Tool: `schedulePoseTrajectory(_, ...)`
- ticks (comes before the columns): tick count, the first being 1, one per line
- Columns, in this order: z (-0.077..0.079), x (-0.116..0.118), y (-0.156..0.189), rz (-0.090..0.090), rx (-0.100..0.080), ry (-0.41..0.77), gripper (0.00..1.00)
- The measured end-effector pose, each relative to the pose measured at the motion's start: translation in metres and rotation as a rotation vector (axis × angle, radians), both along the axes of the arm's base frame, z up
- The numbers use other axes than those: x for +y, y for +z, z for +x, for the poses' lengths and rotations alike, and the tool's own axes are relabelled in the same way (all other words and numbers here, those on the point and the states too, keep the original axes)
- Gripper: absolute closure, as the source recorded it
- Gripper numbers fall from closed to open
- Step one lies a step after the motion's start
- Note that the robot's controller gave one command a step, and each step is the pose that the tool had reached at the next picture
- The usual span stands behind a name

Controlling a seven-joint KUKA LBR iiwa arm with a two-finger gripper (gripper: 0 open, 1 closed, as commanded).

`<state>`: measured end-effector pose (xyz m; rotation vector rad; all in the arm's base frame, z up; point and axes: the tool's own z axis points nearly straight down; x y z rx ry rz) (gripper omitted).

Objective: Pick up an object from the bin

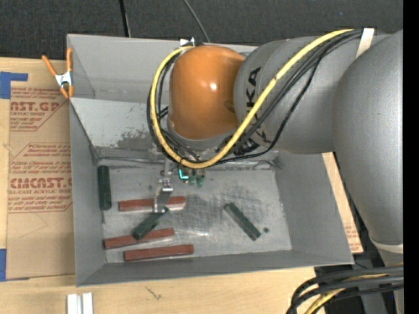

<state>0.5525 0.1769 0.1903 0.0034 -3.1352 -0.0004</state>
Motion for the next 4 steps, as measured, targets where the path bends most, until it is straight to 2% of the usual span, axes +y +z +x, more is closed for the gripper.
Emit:
schedulePoseTrajectory(1, 0.002, -0.001, 0.004, 0.001, -0.008, -0.002, 0.00)
schedulePoseTrajectory(2, 0.034, -0.024, -0.117, 0.002, -0.005, 0.083, 1.00)
schedulePoseTrajectory(3, 0.034, -0.024, -0.117, 0.003, -0.005, 0.082, 1.00)
schedulePoseTrajectory(4, 0.033, -0.028, 0.089, 0.000, -0.007, 0.100, 1.00)
